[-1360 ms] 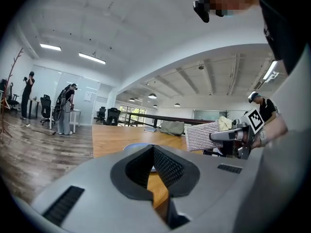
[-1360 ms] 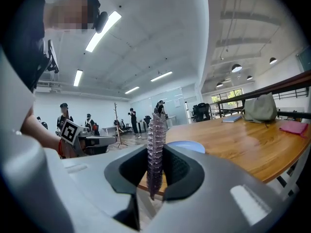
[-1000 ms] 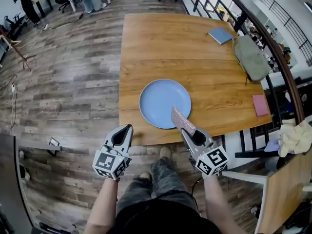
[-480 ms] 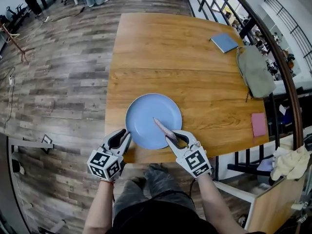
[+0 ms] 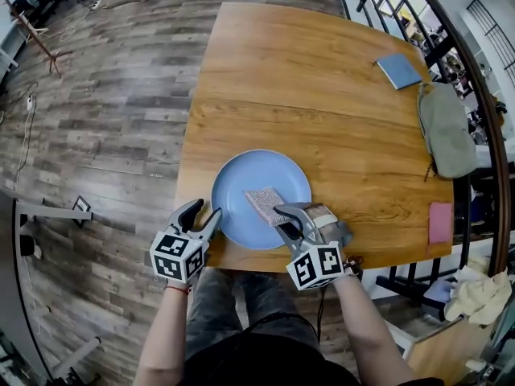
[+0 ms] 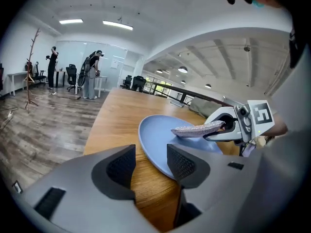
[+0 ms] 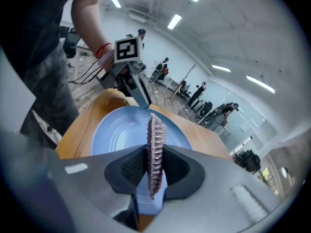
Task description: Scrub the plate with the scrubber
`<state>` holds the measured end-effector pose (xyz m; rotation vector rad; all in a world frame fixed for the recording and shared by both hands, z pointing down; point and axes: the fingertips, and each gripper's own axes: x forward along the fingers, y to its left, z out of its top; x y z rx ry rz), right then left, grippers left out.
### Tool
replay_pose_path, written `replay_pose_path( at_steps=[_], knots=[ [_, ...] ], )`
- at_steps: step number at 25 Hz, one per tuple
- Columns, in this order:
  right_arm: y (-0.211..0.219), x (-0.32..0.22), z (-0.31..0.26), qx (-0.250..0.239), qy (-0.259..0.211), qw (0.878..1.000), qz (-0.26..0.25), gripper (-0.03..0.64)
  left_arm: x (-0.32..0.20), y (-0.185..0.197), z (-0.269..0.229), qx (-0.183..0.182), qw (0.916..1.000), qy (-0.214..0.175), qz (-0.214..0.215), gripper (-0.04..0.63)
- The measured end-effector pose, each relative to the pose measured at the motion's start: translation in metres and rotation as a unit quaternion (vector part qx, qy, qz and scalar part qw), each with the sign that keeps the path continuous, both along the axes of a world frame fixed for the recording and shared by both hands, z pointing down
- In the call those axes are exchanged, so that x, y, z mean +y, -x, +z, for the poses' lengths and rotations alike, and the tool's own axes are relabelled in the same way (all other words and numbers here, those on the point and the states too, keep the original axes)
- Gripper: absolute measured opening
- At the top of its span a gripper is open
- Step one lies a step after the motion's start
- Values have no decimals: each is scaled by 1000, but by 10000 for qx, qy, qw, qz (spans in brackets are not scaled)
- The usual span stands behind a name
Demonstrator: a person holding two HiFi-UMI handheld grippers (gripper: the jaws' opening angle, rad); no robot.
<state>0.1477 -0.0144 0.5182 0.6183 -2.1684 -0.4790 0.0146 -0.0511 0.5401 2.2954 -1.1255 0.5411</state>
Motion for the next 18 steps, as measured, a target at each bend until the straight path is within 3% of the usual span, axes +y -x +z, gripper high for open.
replay_pose_path(
  at_steps=[4, 5, 6, 10, 15, 18],
  knots=[
    [7, 14, 22, 1114, -147, 9894, -919, 80, -4, -2, 10, -323, 9987, 297, 259, 176],
    [8, 17, 28, 1315, -110, 9854, -1078, 80, -7, -2, 11, -372, 9982, 334, 318, 150],
    [7, 19, 34, 1521, -81, 9808, -1219, 81, -10, -3, 11, -390, 9980, 358, 357, 107],
    [5, 29, 51, 2303, 71, 9594, -1624, 84, -11, -4, 19, -209, 9946, 864, 542, 103],
    [15, 42, 55, 2661, 572, 9380, -2147, 86, -17, -8, 21, 28, 9876, 1374, 756, 101],
    [27, 29, 55, 2897, 133, 9235, -2512, 86, -20, -11, 22, 106, 9853, 1541, 733, 83]
  ],
)
